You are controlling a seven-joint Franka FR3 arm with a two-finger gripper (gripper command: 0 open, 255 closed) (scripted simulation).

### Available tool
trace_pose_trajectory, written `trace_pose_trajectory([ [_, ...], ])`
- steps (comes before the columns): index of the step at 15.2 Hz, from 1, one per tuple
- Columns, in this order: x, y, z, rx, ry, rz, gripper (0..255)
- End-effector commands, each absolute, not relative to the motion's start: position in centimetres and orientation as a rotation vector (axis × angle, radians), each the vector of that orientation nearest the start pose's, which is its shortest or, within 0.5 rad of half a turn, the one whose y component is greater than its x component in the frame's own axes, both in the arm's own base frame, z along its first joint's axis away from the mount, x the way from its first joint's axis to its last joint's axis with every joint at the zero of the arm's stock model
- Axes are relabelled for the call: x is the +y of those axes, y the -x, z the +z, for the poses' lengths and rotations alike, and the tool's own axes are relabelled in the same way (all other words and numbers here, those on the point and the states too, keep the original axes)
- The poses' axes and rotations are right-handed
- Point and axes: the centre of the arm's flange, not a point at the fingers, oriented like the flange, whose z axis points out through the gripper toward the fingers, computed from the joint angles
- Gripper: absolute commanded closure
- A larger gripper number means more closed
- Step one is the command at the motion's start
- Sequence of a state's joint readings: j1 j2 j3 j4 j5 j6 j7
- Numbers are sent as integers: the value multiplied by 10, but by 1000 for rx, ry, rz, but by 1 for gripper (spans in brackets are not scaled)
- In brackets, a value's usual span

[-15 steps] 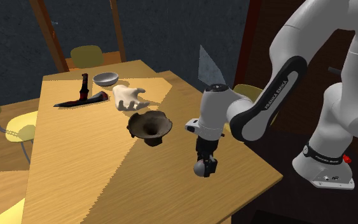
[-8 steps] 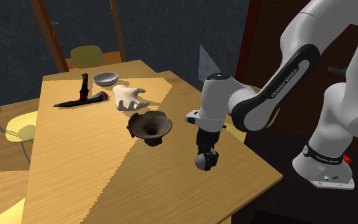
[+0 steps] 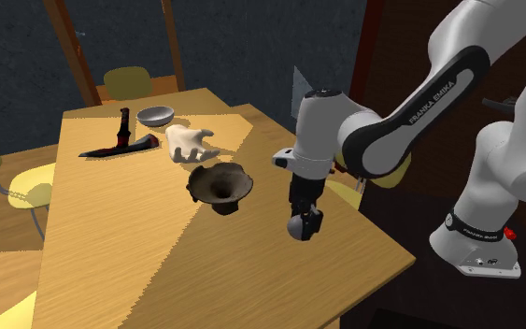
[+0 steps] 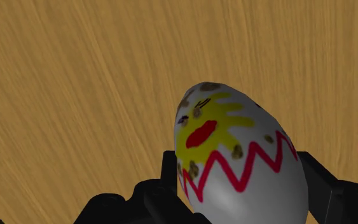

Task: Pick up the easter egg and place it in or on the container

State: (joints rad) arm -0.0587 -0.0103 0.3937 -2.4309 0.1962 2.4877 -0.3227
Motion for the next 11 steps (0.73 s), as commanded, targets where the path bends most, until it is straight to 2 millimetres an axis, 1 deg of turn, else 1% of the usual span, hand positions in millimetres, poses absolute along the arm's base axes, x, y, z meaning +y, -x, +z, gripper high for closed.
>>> trace_pose_trajectory([
  [1,160,-462,326,-756,2923,-99,255],
  [11,160,-462,379,-756,2923,-99,255],
])
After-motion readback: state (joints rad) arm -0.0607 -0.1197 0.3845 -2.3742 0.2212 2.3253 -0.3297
